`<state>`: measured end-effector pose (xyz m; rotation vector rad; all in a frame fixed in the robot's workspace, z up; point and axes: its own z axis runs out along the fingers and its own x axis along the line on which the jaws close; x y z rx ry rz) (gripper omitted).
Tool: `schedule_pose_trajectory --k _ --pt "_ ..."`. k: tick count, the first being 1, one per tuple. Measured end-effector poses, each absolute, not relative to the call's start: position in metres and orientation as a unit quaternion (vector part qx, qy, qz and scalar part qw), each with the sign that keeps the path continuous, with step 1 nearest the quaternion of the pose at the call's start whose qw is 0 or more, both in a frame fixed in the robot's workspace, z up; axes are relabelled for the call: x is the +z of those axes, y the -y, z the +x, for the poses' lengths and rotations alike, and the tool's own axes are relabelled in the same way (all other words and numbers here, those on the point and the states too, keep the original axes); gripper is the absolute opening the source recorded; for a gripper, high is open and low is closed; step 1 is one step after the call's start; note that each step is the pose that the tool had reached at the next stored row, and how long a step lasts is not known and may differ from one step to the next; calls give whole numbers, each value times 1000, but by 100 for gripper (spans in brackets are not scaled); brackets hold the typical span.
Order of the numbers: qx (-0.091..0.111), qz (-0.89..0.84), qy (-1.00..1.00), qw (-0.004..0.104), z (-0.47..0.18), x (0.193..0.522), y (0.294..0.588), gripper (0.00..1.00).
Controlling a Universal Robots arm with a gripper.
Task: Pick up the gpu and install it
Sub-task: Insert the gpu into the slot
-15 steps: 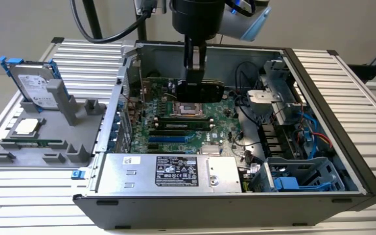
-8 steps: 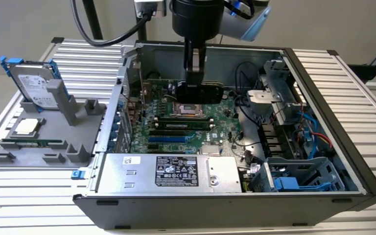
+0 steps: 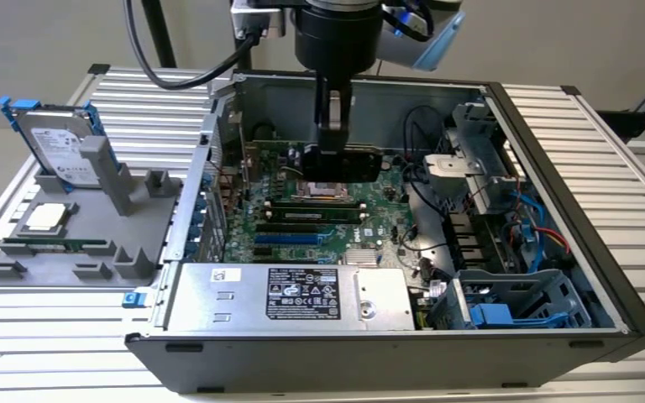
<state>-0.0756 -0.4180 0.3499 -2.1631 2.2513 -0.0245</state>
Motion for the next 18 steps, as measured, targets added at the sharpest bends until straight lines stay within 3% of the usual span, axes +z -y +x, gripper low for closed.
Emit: schedule_pose_trajectory --k 18 --pt "-6 -693 -721 11 -76 341 418 0"
